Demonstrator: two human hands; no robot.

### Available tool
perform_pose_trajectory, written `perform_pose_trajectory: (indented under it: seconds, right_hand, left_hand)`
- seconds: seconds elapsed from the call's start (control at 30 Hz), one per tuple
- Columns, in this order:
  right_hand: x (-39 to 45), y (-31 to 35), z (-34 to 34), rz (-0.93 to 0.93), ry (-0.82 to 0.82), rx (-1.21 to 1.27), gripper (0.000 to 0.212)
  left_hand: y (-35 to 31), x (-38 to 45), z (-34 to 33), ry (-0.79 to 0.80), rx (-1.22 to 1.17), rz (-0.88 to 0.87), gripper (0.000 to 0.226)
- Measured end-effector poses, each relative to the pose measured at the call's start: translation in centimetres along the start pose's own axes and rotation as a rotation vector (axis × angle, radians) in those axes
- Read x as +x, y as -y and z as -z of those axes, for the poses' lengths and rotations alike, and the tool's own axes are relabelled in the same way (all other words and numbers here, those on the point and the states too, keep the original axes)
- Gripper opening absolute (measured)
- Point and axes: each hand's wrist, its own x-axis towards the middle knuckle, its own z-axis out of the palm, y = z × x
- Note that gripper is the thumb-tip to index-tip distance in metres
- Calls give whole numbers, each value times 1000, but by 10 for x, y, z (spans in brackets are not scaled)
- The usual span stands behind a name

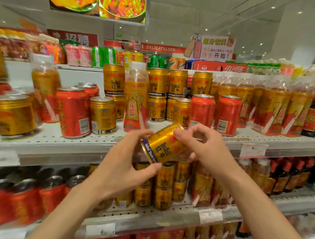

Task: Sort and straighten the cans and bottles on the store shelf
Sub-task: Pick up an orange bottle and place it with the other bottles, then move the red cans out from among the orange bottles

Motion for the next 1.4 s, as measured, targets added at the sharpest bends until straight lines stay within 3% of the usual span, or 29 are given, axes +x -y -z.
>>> perform_pose_trajectory:
  seconds: [0.3,0.43,0.5,0.57,0.63,0.87,1.13,1.4]
  right_hand:
    - [35,35,-68,67,73,-70,39]
    - [61,34,-77,118,-64,-107,36]
    - [77,30,-80,113,-104,-233,49]
    - [90,24,-87,81,-64,-337,77]
    - [99,22,-95,75,-15,-379,89]
    - [105,13,-101,102,51,-389,69]
    - [83,18,-61,145,69,-215,47]
    - [52,24,-8,178,31,-142,47]
  left_hand:
    - [23,-1,60,-158,140,-1,70]
    - [29,-9,69,-247,165,72,63]
    - [30,-11,71,-284,172,109,64]
    - [32,-11,73,-304,164,139,65]
    - [33,-10,73,-312,148,167,65]
    - [36,-13,71,-337,114,260,74]
    - [23,-7,63,-365,210,284,75]
    - [6,28,38,-247,234,324,88]
